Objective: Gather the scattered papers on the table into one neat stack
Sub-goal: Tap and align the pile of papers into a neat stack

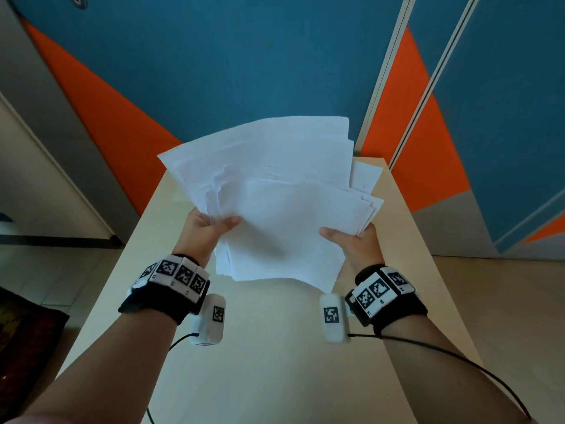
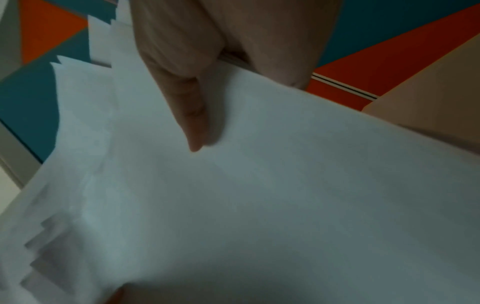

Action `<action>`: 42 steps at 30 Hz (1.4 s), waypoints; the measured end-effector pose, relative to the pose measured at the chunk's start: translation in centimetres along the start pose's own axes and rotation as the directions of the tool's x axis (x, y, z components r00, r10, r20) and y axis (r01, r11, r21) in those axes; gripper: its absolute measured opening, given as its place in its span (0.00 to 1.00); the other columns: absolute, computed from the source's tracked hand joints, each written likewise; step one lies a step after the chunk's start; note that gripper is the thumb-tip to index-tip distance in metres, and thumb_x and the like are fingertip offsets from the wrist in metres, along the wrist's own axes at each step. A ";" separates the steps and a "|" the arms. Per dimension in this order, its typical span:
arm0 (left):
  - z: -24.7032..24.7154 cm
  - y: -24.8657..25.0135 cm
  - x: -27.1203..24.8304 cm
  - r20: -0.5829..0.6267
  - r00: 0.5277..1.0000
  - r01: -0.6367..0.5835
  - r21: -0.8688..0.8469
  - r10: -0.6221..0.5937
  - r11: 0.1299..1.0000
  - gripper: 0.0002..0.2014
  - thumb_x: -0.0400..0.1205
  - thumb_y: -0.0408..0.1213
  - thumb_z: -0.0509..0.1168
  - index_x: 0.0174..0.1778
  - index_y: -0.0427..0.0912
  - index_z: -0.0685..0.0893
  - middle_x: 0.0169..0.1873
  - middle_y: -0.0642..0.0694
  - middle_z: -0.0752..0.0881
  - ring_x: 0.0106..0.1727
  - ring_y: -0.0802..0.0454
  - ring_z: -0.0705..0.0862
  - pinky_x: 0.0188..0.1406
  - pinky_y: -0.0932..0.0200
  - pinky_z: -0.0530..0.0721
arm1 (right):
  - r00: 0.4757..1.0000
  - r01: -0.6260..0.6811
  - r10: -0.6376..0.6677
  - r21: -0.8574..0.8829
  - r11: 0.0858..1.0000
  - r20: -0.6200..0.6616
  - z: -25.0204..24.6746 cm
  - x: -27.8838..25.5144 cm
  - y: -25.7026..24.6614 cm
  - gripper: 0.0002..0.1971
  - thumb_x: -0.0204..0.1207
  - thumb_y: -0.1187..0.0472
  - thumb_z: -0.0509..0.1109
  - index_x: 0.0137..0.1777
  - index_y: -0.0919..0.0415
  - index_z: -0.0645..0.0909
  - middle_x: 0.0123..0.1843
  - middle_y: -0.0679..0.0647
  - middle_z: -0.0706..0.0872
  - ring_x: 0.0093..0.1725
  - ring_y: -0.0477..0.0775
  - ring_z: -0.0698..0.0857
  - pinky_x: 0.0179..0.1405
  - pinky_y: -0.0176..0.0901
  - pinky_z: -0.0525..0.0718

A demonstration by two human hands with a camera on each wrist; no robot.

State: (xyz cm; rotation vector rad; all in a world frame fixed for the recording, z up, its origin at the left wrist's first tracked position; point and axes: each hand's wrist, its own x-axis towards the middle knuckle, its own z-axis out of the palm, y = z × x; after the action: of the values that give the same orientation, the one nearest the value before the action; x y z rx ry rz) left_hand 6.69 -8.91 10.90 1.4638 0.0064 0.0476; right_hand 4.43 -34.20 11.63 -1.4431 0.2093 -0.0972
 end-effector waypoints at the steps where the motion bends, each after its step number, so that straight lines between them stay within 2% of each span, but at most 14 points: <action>1: -0.3 -0.1 0.0 0.013 1.000 0.001 -0.004 -0.001 1.000 0.13 0.70 0.21 0.71 0.50 0.34 0.84 0.37 0.50 0.93 0.43 0.56 0.91 0.49 0.60 0.86 | 1.000 0.003 -0.003 -0.004 1.000 0.016 0.0 -0.1 -0.1 0.18 0.64 0.78 0.75 0.48 0.58 0.82 0.43 0.49 0.88 0.35 0.35 0.88 0.30 0.26 0.83; 4: -1.2 -1.0 -0.1 0.028 0.998 0.051 -0.026 -0.050 0.998 0.38 0.62 0.25 0.74 0.71 0.38 0.72 0.53 0.43 0.88 0.53 0.49 0.89 0.55 0.51 0.86 | 0.998 0.007 -0.008 0.012 1.000 0.061 -0.3 -0.5 -0.2 0.29 0.64 0.81 0.73 0.64 0.62 0.74 0.50 0.51 0.86 0.43 0.38 0.88 0.33 0.27 0.83; 6: -1.0 -1.3 -0.3 0.024 0.999 0.042 -0.032 -0.042 0.999 0.42 0.62 0.24 0.73 0.74 0.42 0.68 0.57 0.43 0.86 0.56 0.49 0.87 0.55 0.50 0.86 | 0.998 0.013 -0.016 0.046 0.999 0.067 -0.2 -0.7 -0.3 0.30 0.66 0.83 0.69 0.66 0.61 0.71 0.50 0.50 0.85 0.39 0.36 0.88 0.32 0.29 0.84; 10: 0.3 -1.1 -0.2 0.009 0.999 0.035 -0.052 -0.035 0.998 0.35 0.62 0.25 0.73 0.68 0.40 0.75 0.53 0.46 0.88 0.51 0.56 0.89 0.52 0.56 0.87 | 1.000 0.019 -0.019 -0.078 0.997 0.005 1.0 -0.5 0.0 0.21 0.66 0.79 0.70 0.53 0.56 0.79 0.45 0.50 0.88 0.41 0.45 0.88 0.42 0.40 0.84; 13: 0.4 -1.4 -0.3 -0.049 0.998 0.029 -0.009 -0.029 1.000 0.18 0.70 0.22 0.72 0.53 0.42 0.82 0.37 0.54 0.92 0.40 0.61 0.89 0.52 0.53 0.84 | 1.000 0.001 -0.003 -0.075 0.997 -0.030 1.1 -0.6 0.0 0.15 0.67 0.78 0.72 0.43 0.56 0.83 0.36 0.47 0.88 0.31 0.40 0.88 0.33 0.37 0.85; 16: -0.1 -1.2 -0.5 -0.086 0.996 -0.002 -0.028 0.000 1.000 0.09 0.76 0.22 0.67 0.45 0.40 0.85 0.33 0.54 0.92 0.39 0.58 0.90 0.56 0.52 0.83 | 0.998 0.042 -0.044 -0.053 0.998 -0.041 0.7 -0.7 -0.5 0.13 0.67 0.77 0.73 0.50 0.64 0.83 0.38 0.48 0.88 0.29 0.35 0.87 0.28 0.30 0.83; 19: -0.3 -0.5 -0.6 -0.029 0.999 -0.036 -0.064 0.034 0.997 0.12 0.73 0.24 0.70 0.51 0.39 0.83 0.37 0.53 0.92 0.42 0.57 0.90 0.49 0.60 0.87 | 0.998 0.058 -0.059 -0.033 0.998 -0.026 0.6 -0.6 -1.0 0.17 0.68 0.76 0.73 0.58 0.67 0.81 0.42 0.49 0.87 0.31 0.34 0.87 0.29 0.27 0.83; 23: -0.5 -0.5 -0.7 -0.004 1.000 -0.014 -0.059 0.014 0.998 0.31 0.61 0.29 0.76 0.63 0.36 0.79 0.52 0.43 0.89 0.51 0.49 0.89 0.52 0.53 0.88 | 0.995 0.094 -0.095 0.028 0.995 0.031 0.6 -1.1 -1.7 0.22 0.69 0.73 0.74 0.63 0.59 0.78 0.53 0.53 0.88 0.46 0.40 0.89 0.43 0.32 0.86; 26: -0.3 -0.3 -0.6 -0.004 1.000 -0.010 -0.081 0.010 0.997 0.35 0.60 0.26 0.76 0.66 0.34 0.76 0.52 0.42 0.88 0.49 0.50 0.90 0.46 0.56 0.88 | 0.983 0.182 -0.181 0.067 0.981 -0.025 0.8 -1.4 -3.1 0.15 0.71 0.57 0.74 0.57 0.48 0.78 0.61 0.54 0.85 0.61 0.51 0.84 0.61 0.46 0.81; 28: -0.1 0.0 -0.5 0.001 1.000 -0.004 -0.094 0.004 0.996 0.36 0.57 0.23 0.78 0.63 0.36 0.77 0.47 0.47 0.90 0.45 0.53 0.90 0.44 0.58 0.87 | 0.957 0.274 -0.272 0.000 0.962 -0.096 1.3 -1.2 -4.5 0.11 0.71 0.47 0.69 0.52 0.46 0.79 0.58 0.51 0.84 0.60 0.51 0.81 0.63 0.46 0.77; 34: 0.0 0.0 -0.5 0.048 0.999 -0.014 -0.122 0.020 0.992 0.33 0.48 0.35 0.83 0.50 0.42 0.83 0.39 0.51 0.92 0.42 0.54 0.91 0.39 0.60 0.86 | 0.813 0.532 -0.575 -0.283 0.798 -0.093 3.4 -0.6 -8.0 0.15 0.73 0.45 0.66 0.52 0.52 0.81 0.48 0.41 0.84 0.49 0.36 0.80 0.52 0.23 0.73; 37: -0.1 0.0 -0.5 0.055 0.998 -0.004 -0.153 0.013 0.988 0.39 0.43 0.45 0.86 0.51 0.41 0.84 0.41 0.48 0.92 0.44 0.50 0.91 0.41 0.57 0.87 | 0.689 0.660 -0.718 -0.494 0.566 0.097 4.1 0.1 -8.5 0.14 0.76 0.54 0.65 0.58 0.58 0.83 0.51 0.51 0.87 0.52 0.46 0.84 0.59 0.42 0.79; 39: -0.2 0.0 -0.4 0.063 0.998 -0.004 -0.173 0.015 0.985 0.39 0.43 0.44 0.86 0.51 0.43 0.84 0.41 0.48 0.92 0.45 0.49 0.91 0.42 0.56 0.87 | 0.667 0.672 -0.718 -0.577 0.464 0.199 3.6 0.9 -8.4 0.11 0.77 0.59 0.64 0.52 0.60 0.86 0.48 0.54 0.89 0.50 0.56 0.86 0.56 0.58 0.82; 42: -0.3 -0.1 -0.3 0.064 0.998 0.009 -0.174 0.002 0.985 0.32 0.43 0.38 0.85 0.46 0.46 0.87 0.39 0.49 0.92 0.42 0.50 0.91 0.41 0.56 0.87 | 0.707 0.652 -0.662 -0.594 0.472 0.251 1.3 2.0 -7.7 0.08 0.74 0.62 0.66 0.45 0.63 0.87 0.45 0.52 0.84 0.48 0.53 0.83 0.57 0.40 0.78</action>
State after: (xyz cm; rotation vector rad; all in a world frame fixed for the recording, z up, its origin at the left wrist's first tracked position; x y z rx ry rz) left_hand 6.40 -8.59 10.73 1.2896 -0.0466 -0.0020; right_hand 7.12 -34.34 19.22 -2.1731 -0.3800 -0.7479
